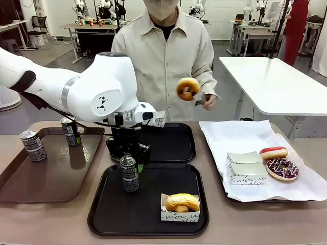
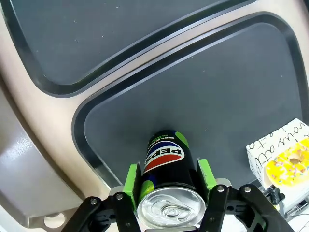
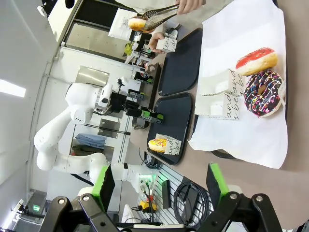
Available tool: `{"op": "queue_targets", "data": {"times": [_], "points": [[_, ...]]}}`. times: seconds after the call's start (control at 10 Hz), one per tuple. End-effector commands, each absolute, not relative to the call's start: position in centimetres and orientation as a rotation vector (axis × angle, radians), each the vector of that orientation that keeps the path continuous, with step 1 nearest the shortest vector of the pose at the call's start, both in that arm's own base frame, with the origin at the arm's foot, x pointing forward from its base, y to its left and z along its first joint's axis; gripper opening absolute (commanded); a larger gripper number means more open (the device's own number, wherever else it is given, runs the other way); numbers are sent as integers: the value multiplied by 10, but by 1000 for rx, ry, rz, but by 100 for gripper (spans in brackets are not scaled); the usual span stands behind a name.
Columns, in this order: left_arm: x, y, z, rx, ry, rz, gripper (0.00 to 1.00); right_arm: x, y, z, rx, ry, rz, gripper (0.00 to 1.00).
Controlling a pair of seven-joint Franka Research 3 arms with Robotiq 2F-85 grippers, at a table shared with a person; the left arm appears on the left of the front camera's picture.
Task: Set up donuts and drinks on trays.
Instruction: Pick up one Pepsi coke and place it on the Flat Tray.
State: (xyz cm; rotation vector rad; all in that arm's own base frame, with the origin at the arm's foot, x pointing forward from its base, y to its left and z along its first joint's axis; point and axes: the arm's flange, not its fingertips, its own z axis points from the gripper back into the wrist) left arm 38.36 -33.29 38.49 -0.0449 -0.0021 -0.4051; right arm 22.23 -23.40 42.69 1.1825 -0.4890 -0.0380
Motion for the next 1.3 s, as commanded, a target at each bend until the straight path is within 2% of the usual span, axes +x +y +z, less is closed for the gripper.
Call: {"op": "queue_targets", "data": {"times": [0.0, 0.1, 0.4, 0.7, 1.2], "points": [[386, -334, 390, -38, -26, -428, 76, 225, -235, 427, 1201, -518, -30, 100], [385, -332, 390, -40, -22, -424, 100, 225, -235, 427, 1201, -518, -30, 100], [379, -330, 401, -56, -29, -415, 100, 225, -235, 427, 1201, -518, -30, 100], [342, -326, 451, -42, -65, -440, 100, 225, -235, 427, 1201, -518, -30, 100], [285, -236, 527, -95, -77, -395, 100, 225, -235, 427, 1201, -518, -30, 100]]}}
